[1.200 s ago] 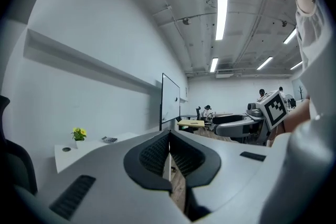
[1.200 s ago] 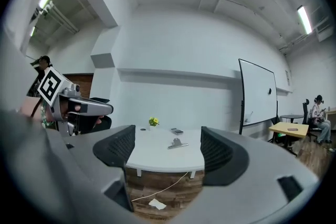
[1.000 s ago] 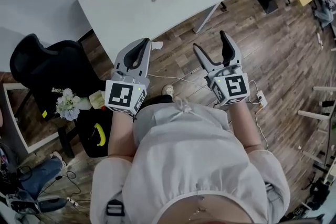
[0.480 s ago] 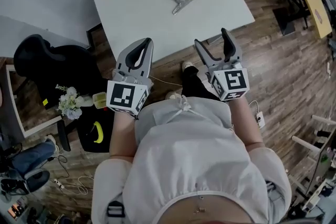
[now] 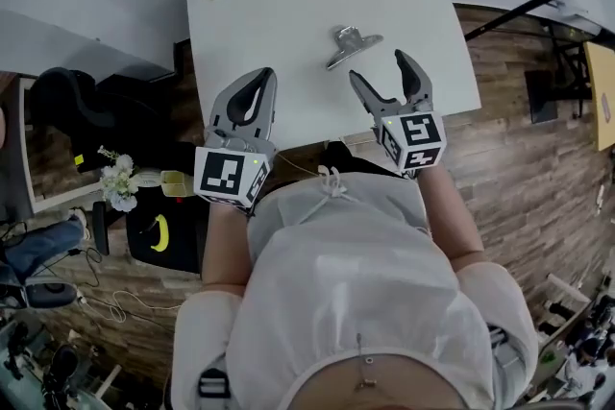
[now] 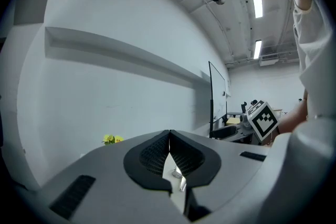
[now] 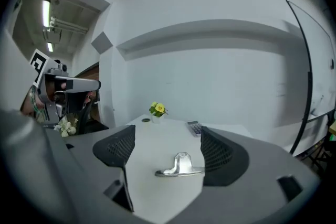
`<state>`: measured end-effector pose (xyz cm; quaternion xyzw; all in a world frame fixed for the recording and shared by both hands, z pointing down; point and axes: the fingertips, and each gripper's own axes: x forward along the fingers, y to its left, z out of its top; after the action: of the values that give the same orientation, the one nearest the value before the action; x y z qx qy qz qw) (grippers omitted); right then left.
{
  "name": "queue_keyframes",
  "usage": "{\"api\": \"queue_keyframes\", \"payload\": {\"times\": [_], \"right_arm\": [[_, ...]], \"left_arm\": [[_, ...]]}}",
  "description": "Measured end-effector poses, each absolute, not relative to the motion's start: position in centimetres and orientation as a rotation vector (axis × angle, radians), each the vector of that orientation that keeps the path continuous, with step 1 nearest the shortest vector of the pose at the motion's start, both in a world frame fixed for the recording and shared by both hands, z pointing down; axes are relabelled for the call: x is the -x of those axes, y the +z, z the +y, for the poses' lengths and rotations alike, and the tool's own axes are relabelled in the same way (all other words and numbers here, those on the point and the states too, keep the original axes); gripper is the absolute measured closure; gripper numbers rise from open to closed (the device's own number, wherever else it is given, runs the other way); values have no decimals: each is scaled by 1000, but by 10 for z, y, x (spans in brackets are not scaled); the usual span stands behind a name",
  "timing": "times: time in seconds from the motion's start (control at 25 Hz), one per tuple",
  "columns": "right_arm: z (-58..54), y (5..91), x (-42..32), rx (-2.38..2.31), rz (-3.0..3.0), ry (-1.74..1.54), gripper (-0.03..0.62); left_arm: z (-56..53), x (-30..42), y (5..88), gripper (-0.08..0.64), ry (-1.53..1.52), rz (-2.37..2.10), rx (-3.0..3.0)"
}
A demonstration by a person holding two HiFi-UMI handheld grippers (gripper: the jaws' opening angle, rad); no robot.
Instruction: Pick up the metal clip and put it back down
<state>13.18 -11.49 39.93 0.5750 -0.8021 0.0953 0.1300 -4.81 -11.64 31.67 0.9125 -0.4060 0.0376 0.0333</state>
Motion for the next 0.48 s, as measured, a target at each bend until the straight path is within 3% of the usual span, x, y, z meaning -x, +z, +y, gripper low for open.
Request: {"api": "queue_keyframes", "payload": {"times": [0.48], "right_arm": [[-209, 504, -131, -1334, -2297, 488, 204]], "left_arm": [[-179, 27, 380, 541, 301, -1401, -2647]]}}
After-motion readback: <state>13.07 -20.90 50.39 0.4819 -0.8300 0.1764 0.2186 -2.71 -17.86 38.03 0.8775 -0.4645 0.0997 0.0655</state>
